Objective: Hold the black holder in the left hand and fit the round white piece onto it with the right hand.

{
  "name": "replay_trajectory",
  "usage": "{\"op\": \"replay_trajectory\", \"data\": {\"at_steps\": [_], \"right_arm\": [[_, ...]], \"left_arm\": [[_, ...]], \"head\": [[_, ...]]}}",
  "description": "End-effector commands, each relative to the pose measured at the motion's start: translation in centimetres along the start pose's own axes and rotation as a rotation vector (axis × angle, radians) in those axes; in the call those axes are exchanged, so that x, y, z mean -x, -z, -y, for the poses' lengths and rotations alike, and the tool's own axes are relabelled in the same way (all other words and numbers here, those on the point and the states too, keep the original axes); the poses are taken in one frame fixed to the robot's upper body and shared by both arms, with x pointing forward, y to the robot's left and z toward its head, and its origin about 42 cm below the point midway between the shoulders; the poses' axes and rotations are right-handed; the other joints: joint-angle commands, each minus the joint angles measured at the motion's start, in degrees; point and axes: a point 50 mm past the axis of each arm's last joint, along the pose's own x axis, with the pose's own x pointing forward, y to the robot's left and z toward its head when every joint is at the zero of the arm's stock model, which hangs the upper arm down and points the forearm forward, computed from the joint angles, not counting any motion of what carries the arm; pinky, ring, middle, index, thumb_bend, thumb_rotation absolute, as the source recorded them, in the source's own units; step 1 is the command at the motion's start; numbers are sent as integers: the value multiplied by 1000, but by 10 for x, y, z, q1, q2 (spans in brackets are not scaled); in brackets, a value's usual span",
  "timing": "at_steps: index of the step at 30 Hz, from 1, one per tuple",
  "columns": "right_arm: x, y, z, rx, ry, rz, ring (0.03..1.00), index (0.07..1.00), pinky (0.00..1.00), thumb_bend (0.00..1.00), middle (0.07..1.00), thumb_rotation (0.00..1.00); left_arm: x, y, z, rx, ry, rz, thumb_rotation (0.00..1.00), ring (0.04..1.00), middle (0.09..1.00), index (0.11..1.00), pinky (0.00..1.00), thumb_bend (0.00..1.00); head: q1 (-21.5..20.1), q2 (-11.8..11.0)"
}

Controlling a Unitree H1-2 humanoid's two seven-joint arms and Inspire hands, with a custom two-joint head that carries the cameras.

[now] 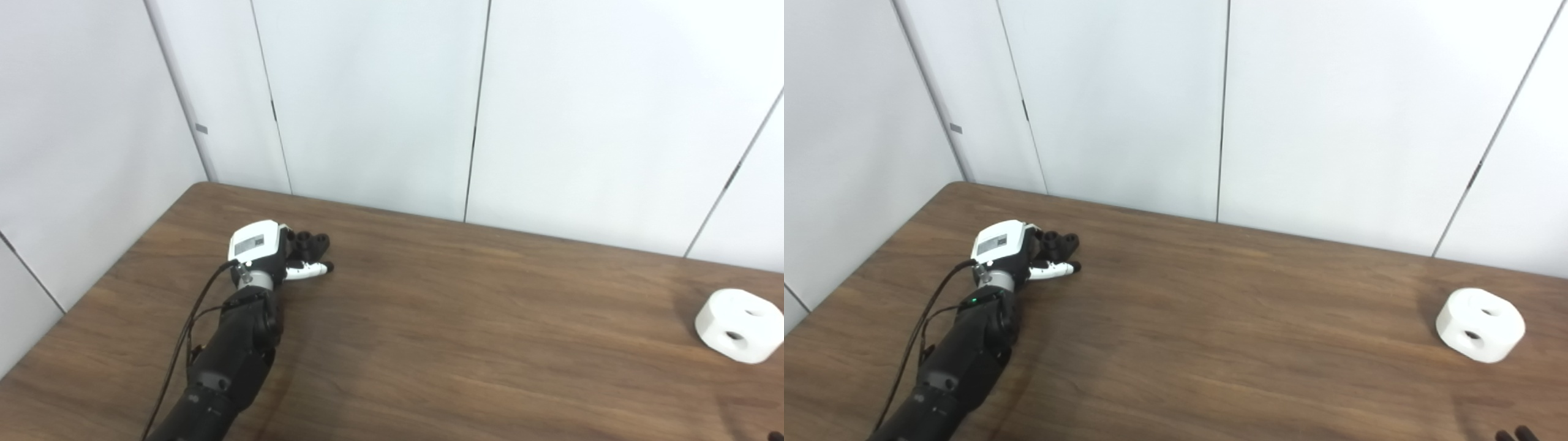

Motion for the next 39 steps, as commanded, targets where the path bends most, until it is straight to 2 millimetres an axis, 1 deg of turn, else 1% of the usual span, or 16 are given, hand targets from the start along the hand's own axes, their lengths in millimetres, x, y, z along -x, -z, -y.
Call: {"op": "replay_trajectory", "data": {"at_steps": [1, 6, 13, 19, 20, 21, 22, 23, 24, 25, 27, 29, 31, 38, 39], "right_arm": [[-2, -1, -6, -2, -32, 5, 977, 955, 1000, 563, 931, 1000], [-3, -1, -7, 0, -28, 5, 974, 955, 1000, 564, 929, 1000], [-3, -3, -8, 6, -26, 6, 974, 960, 1000, 567, 926, 1000], [-2, -2, -6, 11, -25, 9, 970, 956, 1000, 571, 922, 1000], [-2, -3, -6, 11, -25, 6, 970, 955, 1000, 572, 923, 1000], [-2, -3, -6, 11, -24, 5, 969, 952, 1000, 575, 921, 1000], [-2, -3, -6, 11, -24, 5, 969, 952, 1000, 580, 920, 1000], [-2, -4, -7, 10, -24, 3, 969, 953, 1000, 583, 920, 1000], [-2, -4, -7, 8, -23, 2, 970, 955, 1000, 586, 921, 1000], [-2, -5, -7, 9, -23, 4, 971, 956, 1000, 580, 922, 1000], [-1, -5, -7, 13, -25, 9, 971, 956, 1000, 576, 923, 1000], [-1, -5, -6, 12, -26, 9, 972, 958, 1000, 579, 926, 1000], [-1, -5, -6, 13, -25, 6, 973, 958, 1000, 585, 926, 1000], [-1, -6, -6, 11, -38, 13, 973, 958, 1000, 577, 928, 1000], [-2, -6, -6, 11, -50, 16, 987, 973, 1000, 572, 946, 1000]], "left_arm": [[-8, 2, -16, -32, -55, -11, 488, 938, 903, 762, 942, 824], [-6, 5, -16, -40, -51, -19, 484, 941, 903, 750, 951, 819], [0, 10, -14, -30, -44, -24, 439, 941, 889, 711, 931, 820], [1, 9, -13, -40, -21, -22, 415, 940, 890, 715, 907, 801], [1, 9, -12, -35, -22, -23, 404, 937, 885, 705, 901, 799], [0, 9, -11, -26, -25, -24, 372, 931, 873, 663, 896, 796], [0, 8, -11, -19, -27, -24, 316, 923, 852, 606, 892, 787], [0, 8, -11, -10, -30, -24, 291, 920, 844, 585, 891, 784], [1, 7, -10, 6, -34, -24, 230, 916, 831, 552, 893, 729], [1, 7, -10, 25, -36, -22, 121, 912, 810, 507, 906, 591], [2, 7, -9, 47, -39, -12, 87, 910, 797, 493, 913, 550], [3, 7, -8, 63, -43, -4, 61, 898, 779, 485, 909, 528], [3, 7, -7, 84, -42, -4, 52, 898, 780, 483, 911, 524], [3, 9, -5, 98, -21, 14, 49, 895, 789, 484, 897, 521], [3, 9, -5, 95, -15, 17, 50, 898, 794, 484, 892, 521]], "head": [[0, 0], [2, 0], [0, 3], [0, 6], [0, 6], [0, 6], [0, 6], [0, 9], [0, 9], [0, 9], [0, 11], [0, 11], [-1, 12], [-3, 13], [-4, 14]]}}
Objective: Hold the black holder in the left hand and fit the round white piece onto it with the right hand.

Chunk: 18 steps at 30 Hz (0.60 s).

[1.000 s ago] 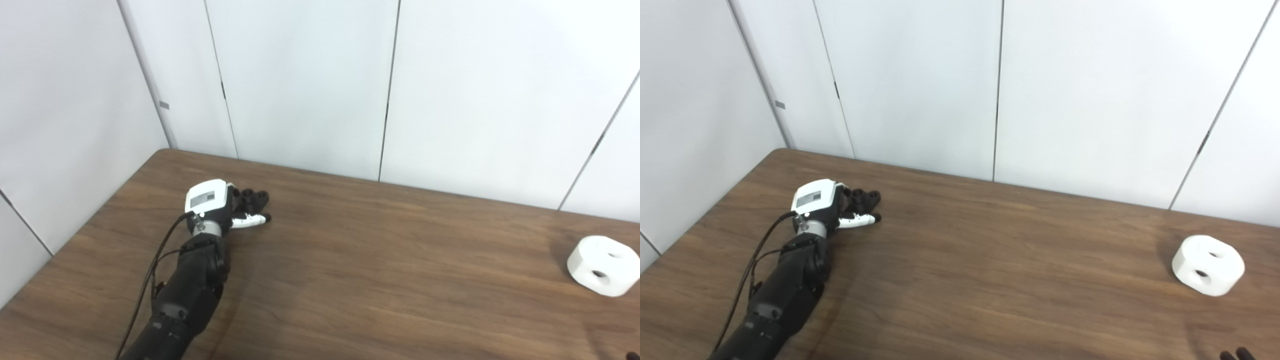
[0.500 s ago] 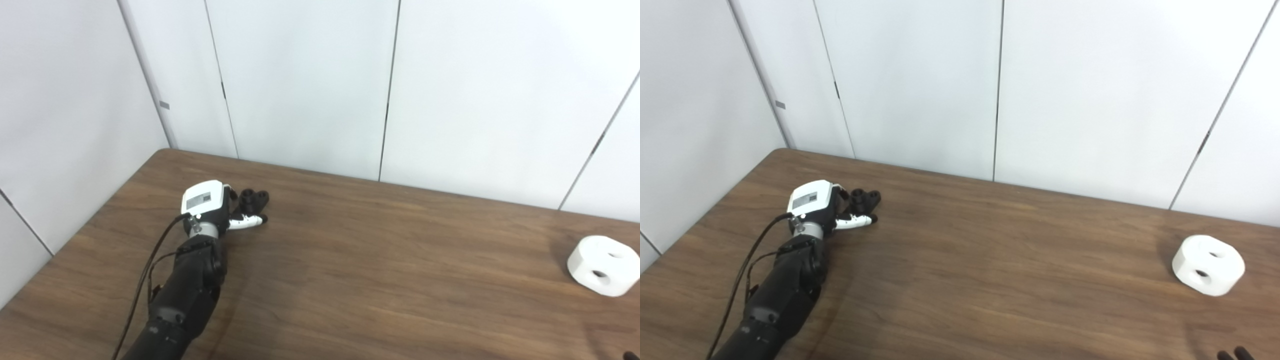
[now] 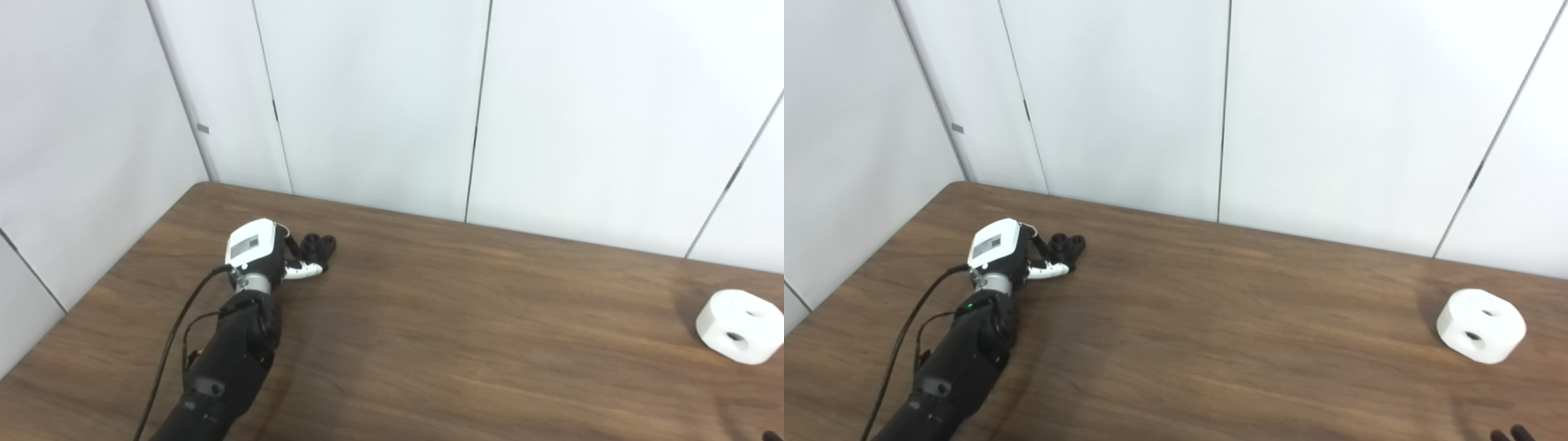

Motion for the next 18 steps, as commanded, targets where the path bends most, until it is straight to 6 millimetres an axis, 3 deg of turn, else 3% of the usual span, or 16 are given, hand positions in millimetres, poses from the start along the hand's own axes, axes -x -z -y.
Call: {"op": "replay_trajectory", "data": {"at_steps": [1, 12, 18], "right_arm": [[-2, -4, -3, -4, -54, 25, 995, 988, 1000, 574, 962, 1000], [-2, -9, -9, -9, -20, -24, 1000, 998, 1000, 580, 974, 1000], [-3, -10, -13, -22, -16, -27, 995, 993, 1000, 563, 964, 1000]], "left_arm": [[-3, 4, -5, -27, 4, 5, 52, 900, 797, 485, 885, 520], [4, 0, -2, 17, 26, 88, 47, 854, 772, 487, 792, 519], [22, -11, 1, 54, 68, 157, 48, 851, 775, 487, 771, 518]], "head": [[-1, 1], [-14, 5], [-31, 8]]}}
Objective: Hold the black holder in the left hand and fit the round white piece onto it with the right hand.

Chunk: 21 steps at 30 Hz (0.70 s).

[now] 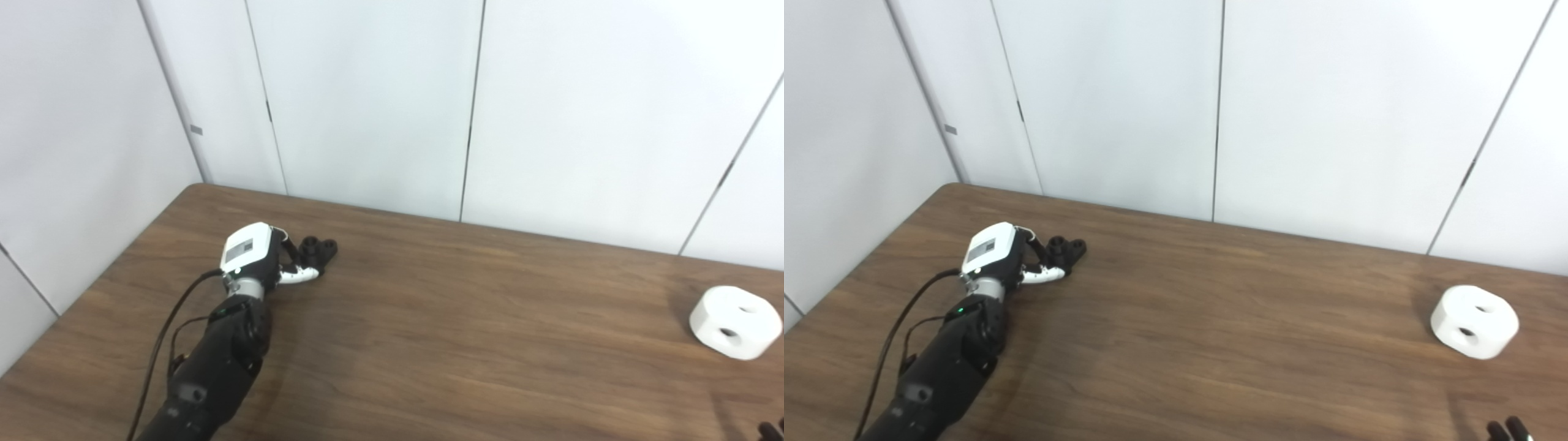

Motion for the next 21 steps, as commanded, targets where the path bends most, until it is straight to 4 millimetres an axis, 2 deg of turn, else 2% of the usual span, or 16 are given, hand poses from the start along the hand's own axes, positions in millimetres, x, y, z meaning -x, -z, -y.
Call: {"op": "replay_trajectory", "data": {"at_steps": [1, 6, 17, 21], "right_arm": [[-1, -5, -6, -4, -19, 6, 994, 989, 1000, 560, 960, 1000], [-1, -5, -10, 4, -10, 8, 980, 973, 1000, 579, 948, 1000], [-1, -8, -20, -2, -3, 4, 950, 939, 998, 610, 917, 978], [-2, -9, -23, 13, -10, 13, 942, 937, 992, 585, 914, 966]], "left_arm": [[7, -10, 1, 7, 40, 58, 49, 851, 772, 487, 771, 517], [24, -23, 3, 20, 81, 160, 48, 843, 754, 487, 763, 516], [70, -59, 4, 41, 185, 344, 50, 858, 786, 488, 752, 517], [91, -73, 5, 36, 237, 416, 52, 867, 806, 489, 746, 516]], "head": [[-2, 1], [-23, 7], [-71, 25], [-89, 33]]}}
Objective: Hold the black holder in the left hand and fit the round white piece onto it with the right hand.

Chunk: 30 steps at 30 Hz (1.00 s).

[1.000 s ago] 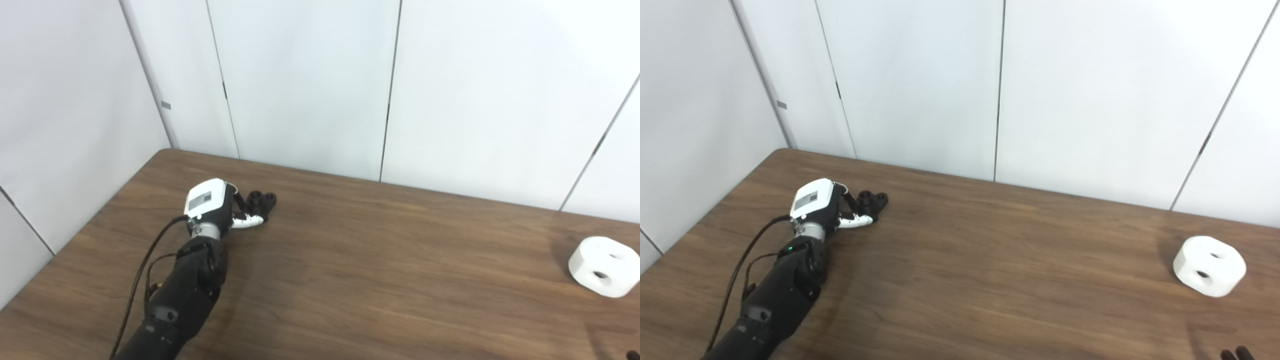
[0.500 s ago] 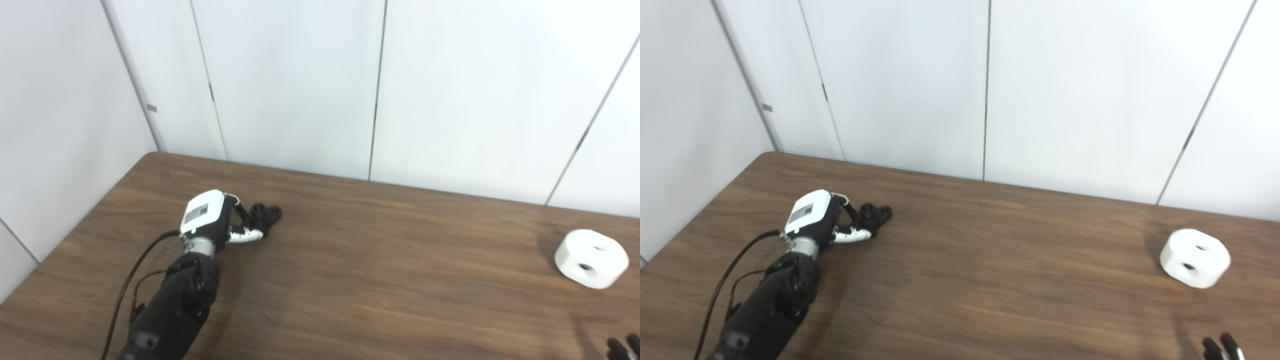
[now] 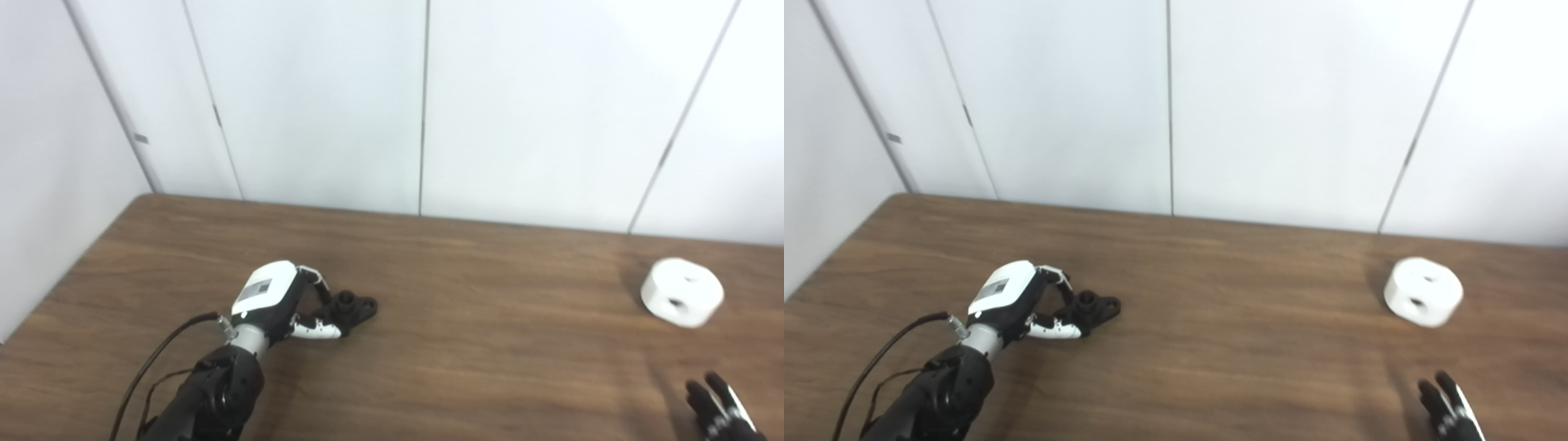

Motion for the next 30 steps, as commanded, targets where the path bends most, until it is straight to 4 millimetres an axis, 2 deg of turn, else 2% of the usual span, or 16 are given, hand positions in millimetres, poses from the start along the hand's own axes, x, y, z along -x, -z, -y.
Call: {"op": "replay_trajectory", "data": {"at_steps": [1, 11, 23, 30], "right_arm": [[-1, -7, -8, 4, -34, 25, 939, 936, 983, 589, 911, 972], [-2, -16, -20, 23, -38, 12, 947, 938, 977, 613, 908, 961], [0, -32, -28, 37, -44, 2, 956, 942, 1000, 616, 919, 980], [-1, -39, -30, 28, -39, 5, 953, 936, 989, 606, 910, 972]], "left_arm": [[7, -18, 1, -5, 25, 78, 53, 866, 805, 489, 749, 516], [47, -60, 29, 7, 128, 281, 54, 879, 798, 489, 754, 516], [79, -82, 57, 67, 228, 367, 53, 871, 798, 488, 772, 516], [86, -89, 66, 74, 286, 380, 53, 880, 811, 488, 767, 515]], "head": [[-2, 2], [-42, 30], [-78, 73], [-89, 91]]}}
